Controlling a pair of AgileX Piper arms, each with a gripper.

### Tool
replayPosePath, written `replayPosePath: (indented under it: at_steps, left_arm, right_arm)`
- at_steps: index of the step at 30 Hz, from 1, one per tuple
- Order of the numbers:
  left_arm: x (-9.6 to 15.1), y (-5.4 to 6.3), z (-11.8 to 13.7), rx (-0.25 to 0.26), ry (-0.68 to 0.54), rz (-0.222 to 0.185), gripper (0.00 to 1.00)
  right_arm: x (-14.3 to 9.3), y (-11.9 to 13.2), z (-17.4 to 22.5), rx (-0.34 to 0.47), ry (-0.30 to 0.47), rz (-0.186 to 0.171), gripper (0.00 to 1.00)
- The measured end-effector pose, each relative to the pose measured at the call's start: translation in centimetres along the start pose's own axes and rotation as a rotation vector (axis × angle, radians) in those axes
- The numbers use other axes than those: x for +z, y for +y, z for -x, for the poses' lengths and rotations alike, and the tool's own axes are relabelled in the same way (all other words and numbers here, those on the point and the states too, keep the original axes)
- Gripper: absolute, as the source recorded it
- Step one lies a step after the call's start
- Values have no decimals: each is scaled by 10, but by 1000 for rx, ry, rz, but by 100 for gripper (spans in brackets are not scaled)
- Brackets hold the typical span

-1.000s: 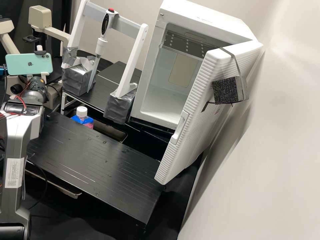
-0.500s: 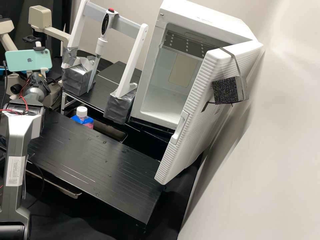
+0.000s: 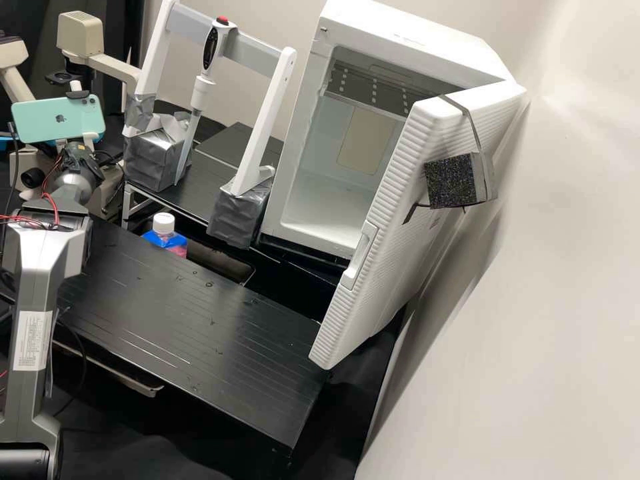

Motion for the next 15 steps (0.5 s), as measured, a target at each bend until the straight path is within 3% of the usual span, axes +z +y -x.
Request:
replayPosePath:
  at_steps: [11, 12, 15]
  left_arm:
    - [0, 0, 0, 0, 0, 0, 100]
    - [0, 0, 0, 0, 0, 0, 100]
    - [0, 0, 0, 0, 0, 0, 100]
  right_arm:
    - [7, 2, -2, 10, -8, -1, 0]
    - [7, 2, -2, 10, -8, -1, 100]
    - [7, 2, -2, 10, -8, -1, 100]
